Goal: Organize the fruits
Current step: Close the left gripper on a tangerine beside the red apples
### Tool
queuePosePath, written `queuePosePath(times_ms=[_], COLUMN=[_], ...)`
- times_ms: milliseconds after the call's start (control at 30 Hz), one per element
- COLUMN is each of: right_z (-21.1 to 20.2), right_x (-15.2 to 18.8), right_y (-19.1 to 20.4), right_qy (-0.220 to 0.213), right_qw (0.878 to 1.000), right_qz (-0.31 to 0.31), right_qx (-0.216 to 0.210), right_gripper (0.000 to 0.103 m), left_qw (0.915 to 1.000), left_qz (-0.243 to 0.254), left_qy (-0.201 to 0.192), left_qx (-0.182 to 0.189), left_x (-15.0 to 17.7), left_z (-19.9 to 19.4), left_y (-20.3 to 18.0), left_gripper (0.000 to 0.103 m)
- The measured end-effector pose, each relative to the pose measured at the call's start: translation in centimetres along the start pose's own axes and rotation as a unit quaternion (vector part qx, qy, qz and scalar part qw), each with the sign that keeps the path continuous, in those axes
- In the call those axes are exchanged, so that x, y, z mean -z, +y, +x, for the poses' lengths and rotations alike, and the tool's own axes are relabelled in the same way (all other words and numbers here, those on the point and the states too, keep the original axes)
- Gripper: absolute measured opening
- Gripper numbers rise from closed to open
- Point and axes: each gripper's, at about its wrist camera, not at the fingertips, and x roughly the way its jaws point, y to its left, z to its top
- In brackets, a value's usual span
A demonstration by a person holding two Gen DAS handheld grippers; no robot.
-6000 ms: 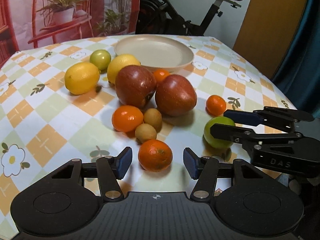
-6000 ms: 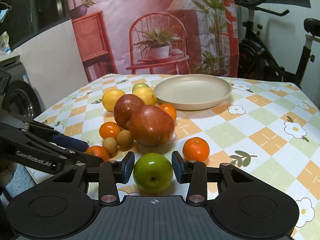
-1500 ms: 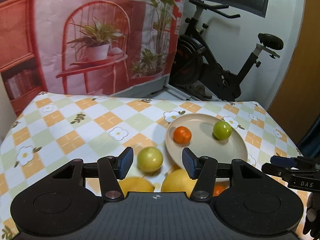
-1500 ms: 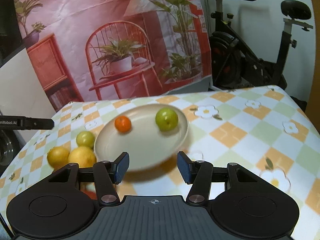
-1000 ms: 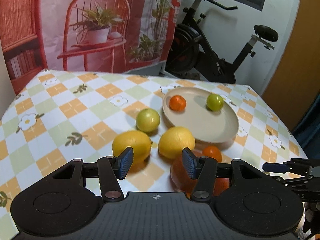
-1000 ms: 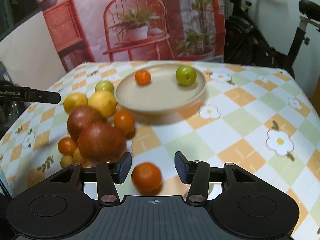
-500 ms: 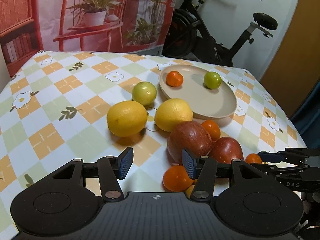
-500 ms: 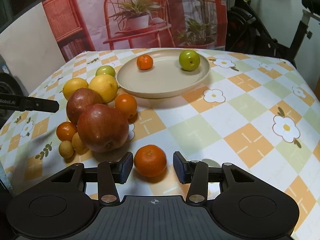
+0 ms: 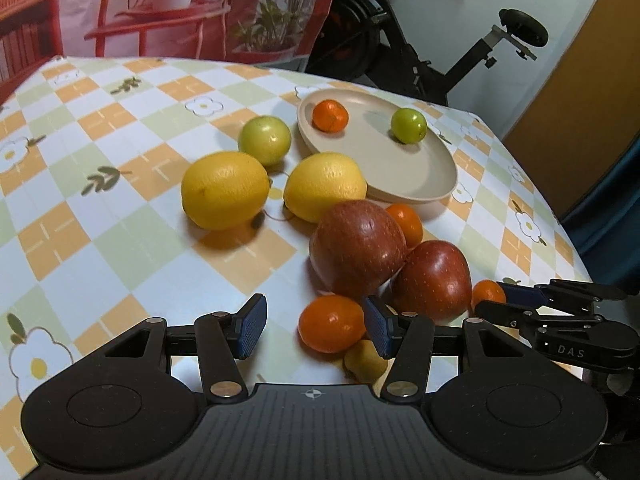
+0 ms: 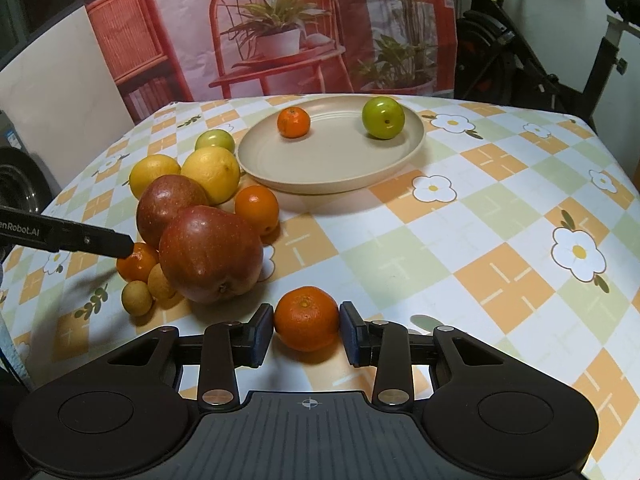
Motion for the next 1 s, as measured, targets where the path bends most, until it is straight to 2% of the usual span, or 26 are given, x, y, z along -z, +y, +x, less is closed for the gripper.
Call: queuePosePath(times_ms=[400,667,833,1000], right_z=[0.0,0.0,0.0,-0.1], right_x=[0.0,0.0,0.0,0.1], right_y=[0.0,0.0,0.0,-0.1], right_qy=[0.000,0.000,0.000,-0.001], right_qw=[1.000,1.000,1.000,1.000], right_qz=[0.000,0.001,0.001,0.002], right_qx=[0.000,0.000,0.000,-0.001], right_gripper=[0.033,0.033,0.033,0.033], left_qw=[0.9988,0.9987,0.9982,0.9984], left_qz=[-0.032,-0.033,-0.041,-0.048], left_qy=[0.028,0.023,0.021,0.016], left_qx=[0.025,0.032,0.039,0.025], left_x=[0.2,0.2,0.3,0.4], left_z=[2.0,2.2,2.1,1.7], left_y=[0.5,0.4,0.6,1.0], left_gripper=[0.056,0.055,0.044,0.043])
